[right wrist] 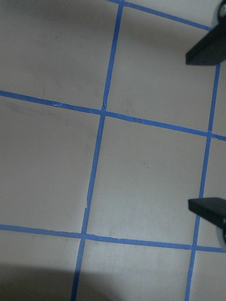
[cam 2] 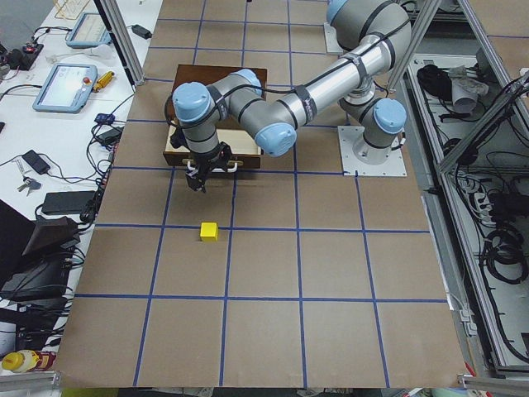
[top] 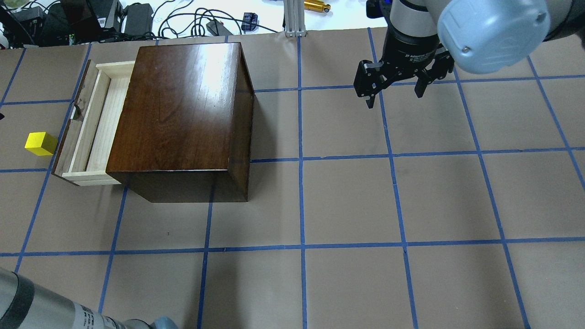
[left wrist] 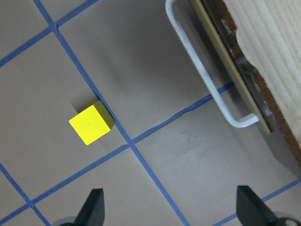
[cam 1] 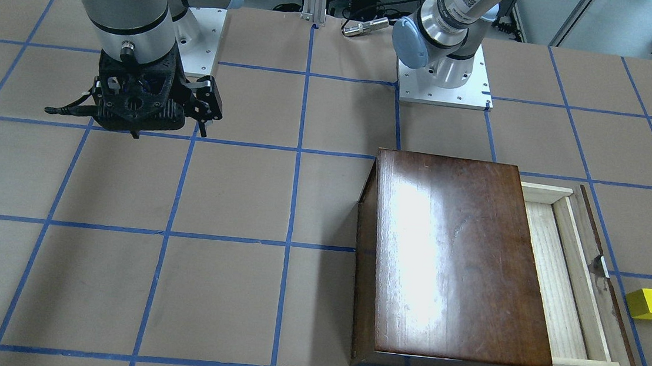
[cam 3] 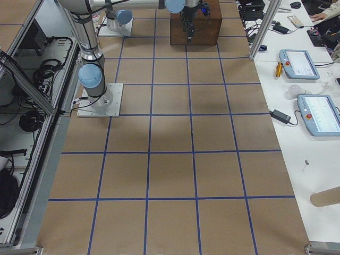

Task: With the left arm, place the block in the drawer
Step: 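Lower the left gripper onto the yellow cube and close on it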

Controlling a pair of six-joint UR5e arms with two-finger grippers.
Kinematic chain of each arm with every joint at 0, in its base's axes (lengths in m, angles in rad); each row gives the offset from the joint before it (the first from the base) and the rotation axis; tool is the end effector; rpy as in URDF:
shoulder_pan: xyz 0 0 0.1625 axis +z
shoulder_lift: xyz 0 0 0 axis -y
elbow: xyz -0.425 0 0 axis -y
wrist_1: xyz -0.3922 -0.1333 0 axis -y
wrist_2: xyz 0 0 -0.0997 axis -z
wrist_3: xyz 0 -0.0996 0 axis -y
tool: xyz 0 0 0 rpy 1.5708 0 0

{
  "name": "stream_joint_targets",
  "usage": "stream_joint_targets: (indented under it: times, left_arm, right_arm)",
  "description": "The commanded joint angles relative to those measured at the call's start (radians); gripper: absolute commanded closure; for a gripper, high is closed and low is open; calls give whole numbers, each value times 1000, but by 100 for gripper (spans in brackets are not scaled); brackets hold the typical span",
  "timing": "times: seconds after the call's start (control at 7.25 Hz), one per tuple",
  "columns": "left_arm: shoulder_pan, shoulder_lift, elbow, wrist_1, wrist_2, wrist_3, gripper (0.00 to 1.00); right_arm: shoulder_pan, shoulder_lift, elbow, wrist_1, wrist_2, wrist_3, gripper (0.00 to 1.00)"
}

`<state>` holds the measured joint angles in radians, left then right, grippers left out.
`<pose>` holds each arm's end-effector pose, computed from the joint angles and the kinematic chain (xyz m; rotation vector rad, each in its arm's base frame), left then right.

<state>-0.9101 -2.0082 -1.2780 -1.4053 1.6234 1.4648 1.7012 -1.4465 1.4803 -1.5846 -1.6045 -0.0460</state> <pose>0.3100 -0.6075 0.3936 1.2112 2.8506 0.0554 0.1994 -0.5209 0.4695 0.2742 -3.0948 -0.0288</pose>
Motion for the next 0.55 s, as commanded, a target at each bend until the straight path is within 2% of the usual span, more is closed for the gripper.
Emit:
stream_joint_targets:
  times: [0.0,0.14,0.41]
  left_arm:
    - [8,-85,17,83,-2,216,0]
    - [10,-110,17,127,-3,326,0]
    - [20,-151,12,137,-3,476,0]
  right_arm:
    - [0,0,0,0,0,-2,0]
    - [0,0,0,0,0,-2,0]
    - [0,0,0,0,0,-2,0]
